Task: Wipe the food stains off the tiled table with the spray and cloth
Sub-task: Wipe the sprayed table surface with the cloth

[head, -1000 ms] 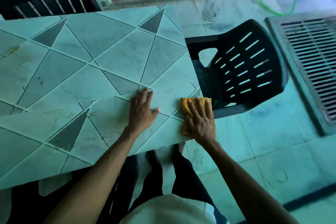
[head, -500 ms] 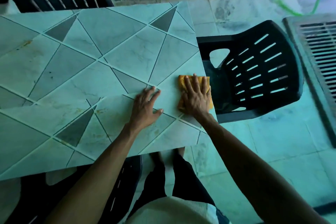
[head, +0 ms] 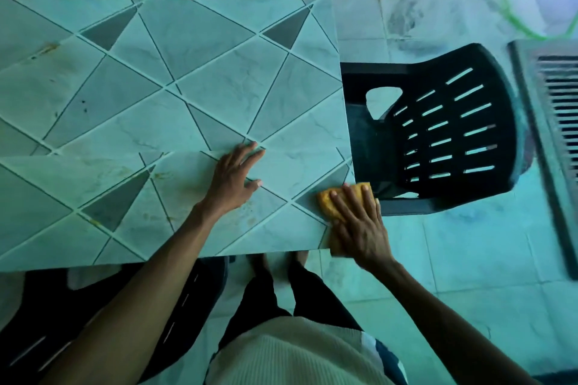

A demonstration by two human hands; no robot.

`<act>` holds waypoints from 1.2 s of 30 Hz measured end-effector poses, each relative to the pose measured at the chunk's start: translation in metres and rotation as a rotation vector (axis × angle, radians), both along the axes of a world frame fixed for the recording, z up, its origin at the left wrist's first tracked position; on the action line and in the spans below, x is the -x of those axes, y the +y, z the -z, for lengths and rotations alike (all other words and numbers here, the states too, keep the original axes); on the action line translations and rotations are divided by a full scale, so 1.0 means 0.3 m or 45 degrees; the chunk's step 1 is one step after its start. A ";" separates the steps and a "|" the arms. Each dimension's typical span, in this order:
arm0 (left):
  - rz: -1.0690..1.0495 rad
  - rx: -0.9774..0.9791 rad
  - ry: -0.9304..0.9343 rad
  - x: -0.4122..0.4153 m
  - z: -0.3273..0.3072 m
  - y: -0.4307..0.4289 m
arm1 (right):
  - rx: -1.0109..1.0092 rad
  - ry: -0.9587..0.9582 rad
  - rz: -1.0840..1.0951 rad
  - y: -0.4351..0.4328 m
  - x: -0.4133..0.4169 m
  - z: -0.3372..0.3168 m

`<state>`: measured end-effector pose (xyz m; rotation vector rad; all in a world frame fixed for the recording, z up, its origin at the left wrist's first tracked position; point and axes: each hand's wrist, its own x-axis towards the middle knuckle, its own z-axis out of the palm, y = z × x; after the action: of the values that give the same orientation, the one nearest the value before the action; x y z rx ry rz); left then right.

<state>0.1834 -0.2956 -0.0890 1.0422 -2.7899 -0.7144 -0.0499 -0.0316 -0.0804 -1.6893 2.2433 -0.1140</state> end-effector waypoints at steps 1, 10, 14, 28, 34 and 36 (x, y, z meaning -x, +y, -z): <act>-0.003 -0.004 0.004 0.004 -0.001 0.004 | -0.009 0.037 -0.085 -0.057 0.035 0.012; -0.029 -0.040 0.022 0.007 -0.027 0.015 | 0.041 0.096 0.161 -0.242 -0.002 -0.009; -0.035 -0.019 0.056 0.009 -0.036 0.024 | 0.029 -0.051 0.336 0.011 -0.108 0.013; -0.504 0.049 -0.073 -0.281 -0.055 -0.033 | 0.047 0.014 -0.041 -0.480 -0.320 -0.014; -0.353 0.123 -0.096 -0.386 -0.032 -0.048 | 0.133 -0.009 -0.364 -0.275 -0.428 -0.040; -0.371 0.131 -0.084 -0.383 -0.027 -0.045 | 0.121 0.040 -0.331 -0.169 -0.353 -0.054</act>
<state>0.2984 -0.3090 -0.0809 1.4326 -2.6114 -0.5040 0.0559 -0.0823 -0.0641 -2.0289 2.0469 -0.1345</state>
